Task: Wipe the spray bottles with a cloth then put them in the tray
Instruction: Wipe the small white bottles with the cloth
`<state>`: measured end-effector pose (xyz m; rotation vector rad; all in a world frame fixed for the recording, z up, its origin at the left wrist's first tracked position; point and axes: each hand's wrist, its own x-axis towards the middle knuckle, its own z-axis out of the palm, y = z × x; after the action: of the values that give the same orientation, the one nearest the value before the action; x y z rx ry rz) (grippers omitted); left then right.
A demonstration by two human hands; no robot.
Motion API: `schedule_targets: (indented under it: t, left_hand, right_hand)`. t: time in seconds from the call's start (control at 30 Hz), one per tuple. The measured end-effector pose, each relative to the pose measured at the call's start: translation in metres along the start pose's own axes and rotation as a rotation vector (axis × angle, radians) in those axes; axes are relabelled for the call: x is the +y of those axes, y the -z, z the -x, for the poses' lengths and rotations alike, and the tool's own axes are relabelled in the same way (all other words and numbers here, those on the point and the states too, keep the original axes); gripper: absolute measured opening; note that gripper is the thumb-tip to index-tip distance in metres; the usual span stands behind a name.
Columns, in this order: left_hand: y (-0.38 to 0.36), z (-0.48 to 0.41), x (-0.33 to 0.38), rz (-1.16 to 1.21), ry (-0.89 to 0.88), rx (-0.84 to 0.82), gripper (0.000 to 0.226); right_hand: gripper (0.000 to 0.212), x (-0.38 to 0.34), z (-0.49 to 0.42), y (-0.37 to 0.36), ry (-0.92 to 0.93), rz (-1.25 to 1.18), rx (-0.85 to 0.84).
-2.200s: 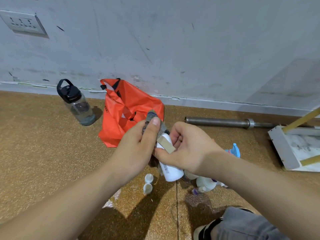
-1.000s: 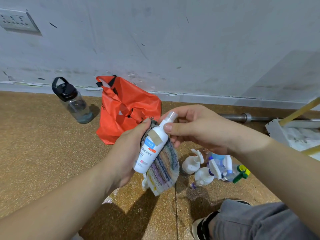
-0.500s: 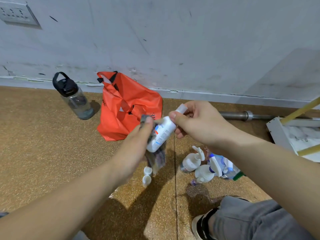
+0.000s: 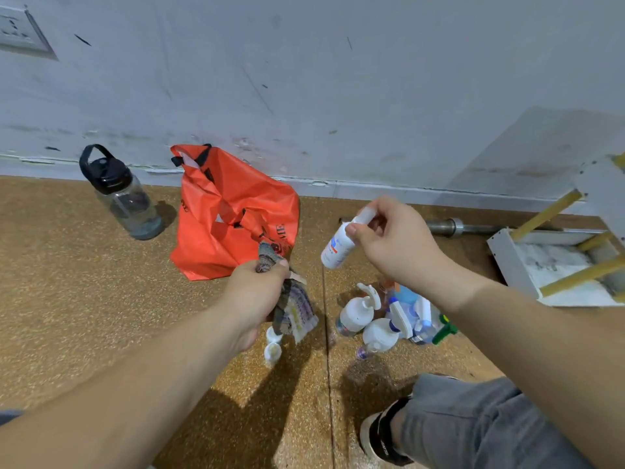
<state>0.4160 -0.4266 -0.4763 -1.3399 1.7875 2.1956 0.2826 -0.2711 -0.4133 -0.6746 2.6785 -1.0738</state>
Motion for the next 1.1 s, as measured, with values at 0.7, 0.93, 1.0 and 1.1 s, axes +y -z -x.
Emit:
schedule_targets:
  t: [0.7, 0.93, 1.0, 1.1]
  left_hand:
    - [-0.03, -0.06, -0.039, -0.495, -0.131, 0.062, 0.009]
    - [-0.034, -0.067, -0.045, -0.554, -0.131, 0.034, 0.01]
    - [-0.032, -0.067, -0.046, -0.576, -0.134, 0.029, 0.016]
    - [-0.028, -0.069, -0.047, -0.585, -0.112, 0.037, 0.038]
  right_hand:
    - [0.004, 0.148, -0.082, -0.108, -0.303, 0.707, -0.536]
    - [0.018, 0.163, -0.094, -0.13, -0.362, 0.665, -0.449]
    - [0.017, 0.163, -0.094, -0.134, -0.367, 0.683, -0.459]
    - [0.023, 0.159, -0.094, -0.139, -0.343, 0.717, -0.502]
